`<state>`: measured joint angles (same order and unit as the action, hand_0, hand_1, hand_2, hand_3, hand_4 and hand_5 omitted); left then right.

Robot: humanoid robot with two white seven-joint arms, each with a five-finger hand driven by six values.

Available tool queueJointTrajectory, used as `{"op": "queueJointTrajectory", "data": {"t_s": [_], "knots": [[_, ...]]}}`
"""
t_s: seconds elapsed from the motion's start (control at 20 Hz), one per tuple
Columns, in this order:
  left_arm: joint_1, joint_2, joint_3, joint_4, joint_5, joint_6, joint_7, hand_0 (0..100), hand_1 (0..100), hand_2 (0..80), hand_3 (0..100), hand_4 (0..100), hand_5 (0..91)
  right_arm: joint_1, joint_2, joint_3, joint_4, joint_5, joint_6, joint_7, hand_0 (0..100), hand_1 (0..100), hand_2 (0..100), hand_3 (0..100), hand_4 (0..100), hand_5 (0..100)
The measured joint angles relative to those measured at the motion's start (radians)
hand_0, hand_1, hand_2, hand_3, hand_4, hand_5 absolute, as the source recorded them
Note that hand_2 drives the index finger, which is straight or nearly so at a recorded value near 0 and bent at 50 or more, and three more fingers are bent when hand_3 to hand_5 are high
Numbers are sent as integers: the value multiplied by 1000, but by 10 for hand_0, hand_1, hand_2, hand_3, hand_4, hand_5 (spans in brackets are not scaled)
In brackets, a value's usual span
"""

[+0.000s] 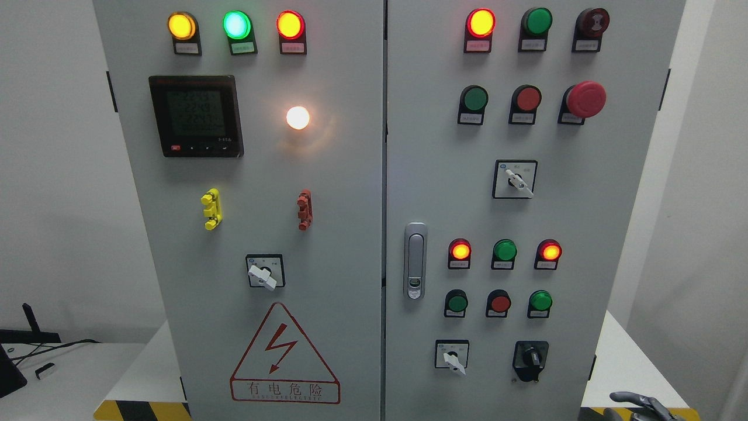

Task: Trip black knob to open circuit
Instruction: 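Raise the right hand up toward the black rotary knob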

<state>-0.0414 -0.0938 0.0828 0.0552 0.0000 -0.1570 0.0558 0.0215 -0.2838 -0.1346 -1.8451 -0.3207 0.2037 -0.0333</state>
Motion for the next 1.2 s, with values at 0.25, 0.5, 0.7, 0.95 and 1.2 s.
{"op": "queueJointTrajectory", "data": {"t_s": [0.25,0.5,0.7,0.95,1.2], "knots": [[0,0,0,0,0,0,0,120,389,0,0,0,0,-12,3,16,11,12,0,2,357,756,348,1000,1000,952],[0,0,0,0,0,0,0,120,389,0,0,0,0,-18,4,32,23,26,-2,2,353,752,357,1000,1000,952],[0,0,0,0,0,0,0,120,389,0,0,0,0,-20,5,39,29,31,-2,3,351,742,362,1000,1000,952],[0,0,0,0,0,0,0,120,389,0,0,0,0,-21,6,46,35,34,-2,5,339,727,363,1000,1000,954],[0,0,0,0,0,0,0,120,389,0,0,0,0,-21,7,51,39,36,-2,3,328,727,363,1000,1000,955]]}}
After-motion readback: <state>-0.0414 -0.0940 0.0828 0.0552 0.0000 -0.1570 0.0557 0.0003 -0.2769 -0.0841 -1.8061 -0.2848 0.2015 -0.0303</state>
